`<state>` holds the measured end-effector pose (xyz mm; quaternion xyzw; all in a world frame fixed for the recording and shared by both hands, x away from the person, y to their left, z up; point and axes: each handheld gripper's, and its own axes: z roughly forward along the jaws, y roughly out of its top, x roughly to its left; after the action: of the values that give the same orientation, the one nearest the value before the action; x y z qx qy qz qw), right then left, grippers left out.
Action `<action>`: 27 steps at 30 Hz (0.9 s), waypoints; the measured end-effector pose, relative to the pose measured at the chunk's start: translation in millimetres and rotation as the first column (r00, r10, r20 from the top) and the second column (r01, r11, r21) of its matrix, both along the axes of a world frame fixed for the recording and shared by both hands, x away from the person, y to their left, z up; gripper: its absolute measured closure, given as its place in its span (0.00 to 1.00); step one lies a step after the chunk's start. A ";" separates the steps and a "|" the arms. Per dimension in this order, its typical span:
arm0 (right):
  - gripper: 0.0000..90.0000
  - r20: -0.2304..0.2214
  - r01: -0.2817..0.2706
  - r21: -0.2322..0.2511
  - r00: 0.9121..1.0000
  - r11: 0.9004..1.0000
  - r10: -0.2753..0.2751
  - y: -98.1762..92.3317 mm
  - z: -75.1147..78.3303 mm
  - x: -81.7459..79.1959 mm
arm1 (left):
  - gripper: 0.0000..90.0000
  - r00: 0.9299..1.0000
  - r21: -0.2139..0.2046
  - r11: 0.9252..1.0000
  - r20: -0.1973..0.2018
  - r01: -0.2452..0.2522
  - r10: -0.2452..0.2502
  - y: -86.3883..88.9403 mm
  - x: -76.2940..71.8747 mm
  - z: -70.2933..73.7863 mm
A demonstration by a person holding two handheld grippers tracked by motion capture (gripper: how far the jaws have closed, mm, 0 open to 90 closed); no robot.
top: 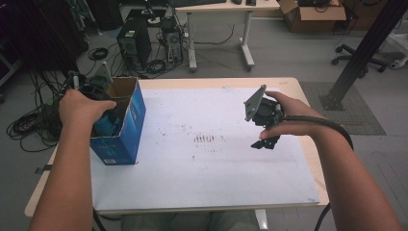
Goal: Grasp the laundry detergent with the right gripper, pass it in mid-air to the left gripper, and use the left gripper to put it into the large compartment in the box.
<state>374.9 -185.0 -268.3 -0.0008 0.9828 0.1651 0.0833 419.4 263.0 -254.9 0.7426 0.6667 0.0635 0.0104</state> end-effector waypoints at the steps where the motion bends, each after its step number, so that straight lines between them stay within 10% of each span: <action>1: 0.03 -0.001 -0.003 -0.002 1.000 1.000 0.003 0.8 -0.2 -0.1 | 0.42 1.000 0.001 1.000 -0.002 0.004 -0.004 -1.0 0.6 -1.2; 27: 0.03 -0.004 0.004 -0.003 1.000 1.000 -0.004 -1.4 -0.2 -0.2 | 0.42 1.000 0.009 1.000 -0.014 0.005 -0.005 -2.6 4.1 -25.0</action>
<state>374.7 -186.4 -268.5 0.0016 0.9831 0.1635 0.0817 423.5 260.4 -279.9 0.7447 0.6645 0.0613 0.0026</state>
